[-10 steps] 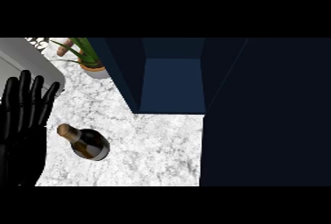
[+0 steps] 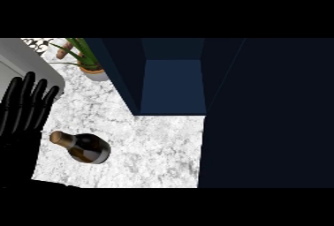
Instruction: Pick up the wine, place it into the cabinet and close the cabinet
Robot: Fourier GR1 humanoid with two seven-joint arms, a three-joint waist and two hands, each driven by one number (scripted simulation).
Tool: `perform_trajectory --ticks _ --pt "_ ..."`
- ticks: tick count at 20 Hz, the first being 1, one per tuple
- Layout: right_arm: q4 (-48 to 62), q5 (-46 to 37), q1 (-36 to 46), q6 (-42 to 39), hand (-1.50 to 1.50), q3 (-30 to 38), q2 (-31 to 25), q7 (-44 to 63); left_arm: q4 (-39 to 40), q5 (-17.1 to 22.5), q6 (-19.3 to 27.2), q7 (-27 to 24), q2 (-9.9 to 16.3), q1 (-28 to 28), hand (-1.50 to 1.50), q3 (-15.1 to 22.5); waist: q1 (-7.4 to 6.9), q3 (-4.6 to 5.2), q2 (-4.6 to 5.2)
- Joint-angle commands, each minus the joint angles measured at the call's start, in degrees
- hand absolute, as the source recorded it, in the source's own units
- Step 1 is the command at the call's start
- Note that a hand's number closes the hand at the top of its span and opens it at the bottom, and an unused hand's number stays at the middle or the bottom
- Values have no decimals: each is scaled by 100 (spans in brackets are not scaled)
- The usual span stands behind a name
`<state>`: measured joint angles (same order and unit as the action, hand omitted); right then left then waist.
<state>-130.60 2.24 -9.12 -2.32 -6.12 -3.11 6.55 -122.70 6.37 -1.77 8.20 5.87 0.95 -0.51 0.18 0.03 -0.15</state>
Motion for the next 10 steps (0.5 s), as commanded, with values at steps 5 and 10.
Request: perform_trajectory --ticks 5,10 --pt "-1097 161 -38 114 -150 -599 39 1403 -910 658 185 1624 118 -205 -150 -64 -15 -2 5" --pt "-1849 -685 -348 409 -150 -1660 185 1901 -1807 512 579 2453 179 -286 -150 -32 -12 -2 -5"
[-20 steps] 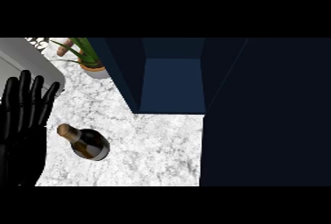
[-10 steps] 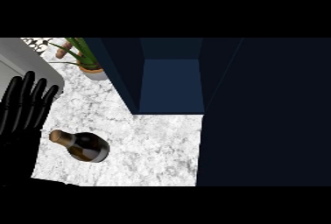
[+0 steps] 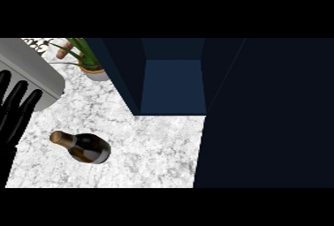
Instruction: Pick up the wine, place it into the cabinet and close the cabinet
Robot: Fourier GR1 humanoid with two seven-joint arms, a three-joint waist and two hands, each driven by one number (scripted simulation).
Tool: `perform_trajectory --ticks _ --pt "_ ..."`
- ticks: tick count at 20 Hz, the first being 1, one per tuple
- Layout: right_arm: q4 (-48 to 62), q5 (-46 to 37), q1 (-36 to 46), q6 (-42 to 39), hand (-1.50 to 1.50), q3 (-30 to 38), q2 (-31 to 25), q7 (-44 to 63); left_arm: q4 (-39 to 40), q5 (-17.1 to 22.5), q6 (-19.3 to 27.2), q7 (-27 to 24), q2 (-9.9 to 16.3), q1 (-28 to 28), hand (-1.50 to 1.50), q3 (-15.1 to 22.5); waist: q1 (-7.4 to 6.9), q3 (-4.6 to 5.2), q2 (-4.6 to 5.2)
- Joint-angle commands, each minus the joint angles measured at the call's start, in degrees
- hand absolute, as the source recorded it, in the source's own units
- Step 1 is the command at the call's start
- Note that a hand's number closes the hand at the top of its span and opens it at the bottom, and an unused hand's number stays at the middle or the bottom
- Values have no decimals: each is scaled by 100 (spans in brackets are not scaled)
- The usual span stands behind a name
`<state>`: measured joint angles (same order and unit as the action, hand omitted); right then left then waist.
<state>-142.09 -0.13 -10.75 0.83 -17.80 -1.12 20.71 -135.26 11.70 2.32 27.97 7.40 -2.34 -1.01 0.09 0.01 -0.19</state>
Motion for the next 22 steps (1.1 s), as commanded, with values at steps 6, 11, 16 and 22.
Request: perform_trajectory --ticks 6,11,16,22 --pt "-996 -782 154 535 -150 -765 -60 1099 -520 -227 396 859 -33 -83 -150 212 16 3 -2" --pt "-1049 -584 282 650 -150 -651 -244 1179 -179 -384 570 1060 82 -618 -150 70 49 -1 3" --pt "-995 -905 413 1002 -150 -958 -250 1209 -500 -126 449 1349 271 -343 -150 -235 28 3 -8" --pt "-769 -1159 884 1293 -150 -1247 -252 1475 19 -177 375 1005 129 -334 -150 -228 32 5 2"
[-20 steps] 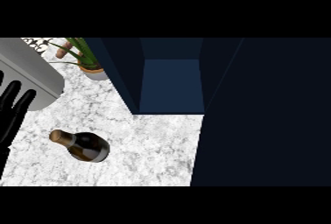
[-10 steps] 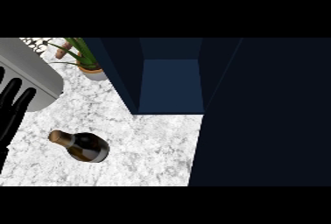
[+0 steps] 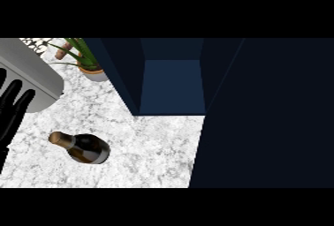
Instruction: Pick up the wine, place it into the cabinet and close the cabinet
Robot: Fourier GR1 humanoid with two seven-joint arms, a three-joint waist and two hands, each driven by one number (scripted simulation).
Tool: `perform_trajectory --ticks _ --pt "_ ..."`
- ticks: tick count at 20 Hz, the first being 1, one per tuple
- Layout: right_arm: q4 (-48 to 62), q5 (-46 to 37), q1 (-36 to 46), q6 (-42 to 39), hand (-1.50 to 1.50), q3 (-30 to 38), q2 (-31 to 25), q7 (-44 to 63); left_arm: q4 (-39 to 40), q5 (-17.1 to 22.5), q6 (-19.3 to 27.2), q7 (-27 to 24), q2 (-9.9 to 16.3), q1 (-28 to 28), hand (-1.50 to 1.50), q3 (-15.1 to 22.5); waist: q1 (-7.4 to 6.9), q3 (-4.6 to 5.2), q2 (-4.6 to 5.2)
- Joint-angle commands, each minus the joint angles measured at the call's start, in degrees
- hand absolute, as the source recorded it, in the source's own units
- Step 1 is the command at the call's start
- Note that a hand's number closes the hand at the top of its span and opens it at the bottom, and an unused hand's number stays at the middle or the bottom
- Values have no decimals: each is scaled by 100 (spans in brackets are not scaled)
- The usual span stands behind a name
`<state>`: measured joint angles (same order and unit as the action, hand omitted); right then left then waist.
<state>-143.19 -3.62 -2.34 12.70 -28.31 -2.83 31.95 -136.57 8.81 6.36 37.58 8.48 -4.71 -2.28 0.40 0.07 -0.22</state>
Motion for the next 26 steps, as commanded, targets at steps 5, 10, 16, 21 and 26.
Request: perform_trajectory --ticks 5,10,16,21,26 --pt "-1027 -832 225 305 -150 -193 -322 824 596 -8 -286 -807 -182 379 -150 -52 30 5 -3" --pt "-781 -1087 310 560 -150 -395 -384 691 583 -10 -447 -1028 -195 675 -150 -64 4 2 -9" --pt "-859 -1188 193 808 -150 -731 -557 529 1266 60 -791 -1796 -230 1119 -150 -310 39 4 -19" --pt "-747 -1119 489 955 -150 -681 -644 720 1783 132 -1092 -2469 -269 1444 -150 -436 -6 3 -7" --pt "-1211 -1189 481 1144 -150 -697 -945 1101 2314 -27 -1151 -3034 -253 1546 -150 -643 65 7 -28"
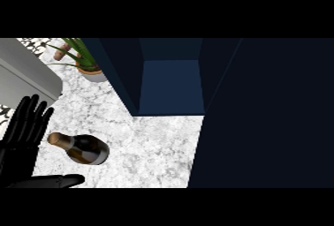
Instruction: Pick up the wine, place it into the cabinet and close the cabinet
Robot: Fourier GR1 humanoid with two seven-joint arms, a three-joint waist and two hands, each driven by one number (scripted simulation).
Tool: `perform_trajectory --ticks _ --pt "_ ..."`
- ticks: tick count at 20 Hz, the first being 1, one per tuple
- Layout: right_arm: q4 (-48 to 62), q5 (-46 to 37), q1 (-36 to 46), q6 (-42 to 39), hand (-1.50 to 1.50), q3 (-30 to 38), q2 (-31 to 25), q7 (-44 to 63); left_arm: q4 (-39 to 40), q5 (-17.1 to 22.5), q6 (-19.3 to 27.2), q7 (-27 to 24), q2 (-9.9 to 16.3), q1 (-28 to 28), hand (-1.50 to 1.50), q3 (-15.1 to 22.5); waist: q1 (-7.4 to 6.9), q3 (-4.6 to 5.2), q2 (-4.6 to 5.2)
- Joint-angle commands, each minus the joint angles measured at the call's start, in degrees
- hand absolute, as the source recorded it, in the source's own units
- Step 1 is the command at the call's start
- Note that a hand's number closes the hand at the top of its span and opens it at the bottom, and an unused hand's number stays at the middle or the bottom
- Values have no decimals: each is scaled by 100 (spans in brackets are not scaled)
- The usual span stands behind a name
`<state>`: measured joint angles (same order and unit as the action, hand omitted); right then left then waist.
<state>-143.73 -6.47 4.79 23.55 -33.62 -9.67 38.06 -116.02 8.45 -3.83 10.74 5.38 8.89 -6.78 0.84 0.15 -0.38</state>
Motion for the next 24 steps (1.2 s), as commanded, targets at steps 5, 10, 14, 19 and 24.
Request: perform_trajectory --ticks 5,10,14,19,24 --pt "-979 -952 -290 192 -150 -431 -404 313 1049 -125 -295 -1098 -46 198 -150 -198 18 -5 0" --pt "-908 -984 122 314 -150 -327 -420 507 1218 -28 -472 -1145 165 298 -150 -442 -17 -5 2" --pt "-1203 -1135 -13 484 -150 -615 -590 694 1756 -269 -486 -1762 -22 484 -150 -364 43 1 -18" --pt "-839 -1085 71 627 -150 -567 -616 513 2953 -12 -773 -2136 353 -126 -150 -855 35 -1 7" --pt "-866 -754 22 663 -150 -374 -739 359 3525 -483 -531 -2646 35 -217 -150 -567 -4 -9 21"
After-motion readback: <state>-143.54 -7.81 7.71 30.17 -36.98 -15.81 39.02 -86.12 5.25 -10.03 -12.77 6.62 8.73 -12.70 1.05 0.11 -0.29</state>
